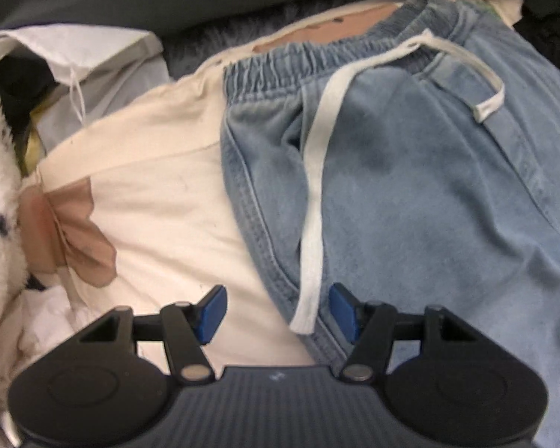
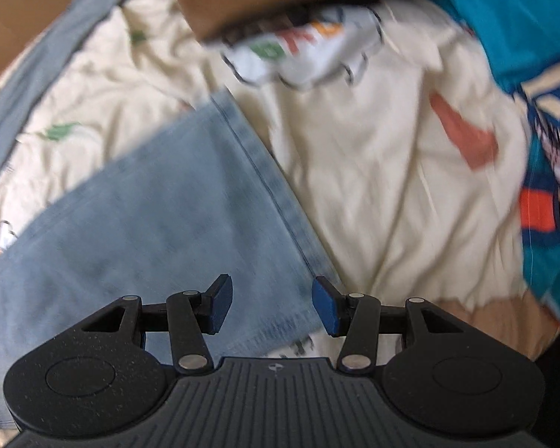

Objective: Fold clothes
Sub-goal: 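Move the right gripper to the jeans leg hem and grasp it, then grasp the drawstring waistband with the left gripper while the right gripper holds the leg hem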

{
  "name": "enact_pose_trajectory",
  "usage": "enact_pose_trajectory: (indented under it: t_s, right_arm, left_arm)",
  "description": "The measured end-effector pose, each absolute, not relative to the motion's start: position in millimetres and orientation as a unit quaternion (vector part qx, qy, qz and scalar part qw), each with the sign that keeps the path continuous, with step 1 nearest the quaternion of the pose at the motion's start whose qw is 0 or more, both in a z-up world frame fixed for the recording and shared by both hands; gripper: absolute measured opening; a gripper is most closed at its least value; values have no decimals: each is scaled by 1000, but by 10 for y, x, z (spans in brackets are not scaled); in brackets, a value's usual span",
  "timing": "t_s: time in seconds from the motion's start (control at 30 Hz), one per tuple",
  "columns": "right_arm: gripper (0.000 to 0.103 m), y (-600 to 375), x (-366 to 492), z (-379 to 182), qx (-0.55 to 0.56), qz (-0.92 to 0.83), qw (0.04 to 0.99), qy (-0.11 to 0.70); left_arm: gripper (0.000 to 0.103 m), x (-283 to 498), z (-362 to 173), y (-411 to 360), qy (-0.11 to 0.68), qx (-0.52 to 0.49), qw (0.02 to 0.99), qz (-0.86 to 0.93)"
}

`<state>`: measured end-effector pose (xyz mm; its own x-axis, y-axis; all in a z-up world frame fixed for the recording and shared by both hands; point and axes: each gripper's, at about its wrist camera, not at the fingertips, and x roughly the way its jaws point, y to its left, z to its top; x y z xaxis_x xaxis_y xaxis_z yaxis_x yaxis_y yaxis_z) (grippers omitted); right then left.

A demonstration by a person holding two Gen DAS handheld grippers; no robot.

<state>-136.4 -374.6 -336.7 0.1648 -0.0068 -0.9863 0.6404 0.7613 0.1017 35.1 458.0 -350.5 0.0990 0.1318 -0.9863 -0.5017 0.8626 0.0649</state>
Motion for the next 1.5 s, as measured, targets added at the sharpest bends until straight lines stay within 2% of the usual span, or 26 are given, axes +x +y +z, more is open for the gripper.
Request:
enact_pose_trajectory:
  t_s: [0.53,0.93,1.17,1.23,1.27,1.3,1.37,1.5]
  right_arm:
    - [54,-3935,-1838,-3812,356,-249,682,589]
    - [53,-3984,-1814,-3419,371,-183,751,514]
    - [52,-3962,-1644,-3743,361,-189,726,554]
    - [37,-3967,-1622,-3807,363,-190,719,561]
    - [18,-3973,-1608,-3818,360,-191,716,566]
    - [12,-3976,-1593,-3818,357,-193,713,572]
    - [7,-3957,-1563,-3732,343,-188,717,577]
    - [5,-3892,-1540,-3452,300,-171,731,589]
  left_arm:
    - [67,292,-3632,4564,635,-179,708,253]
    - [63,305,-3519,4508,634,-171,709,258]
    - [63,261,-3525,4531,625,-188,710,263]
    - [64,241,-3523,4558,621,-192,713,264]
    - [65,234,-3520,4573,620,-193,713,264]
    - [65,223,-3512,4591,618,-196,714,265]
    - [65,213,-3499,4629,613,-203,716,263]
    - [65,190,-3455,4712,595,-214,729,263]
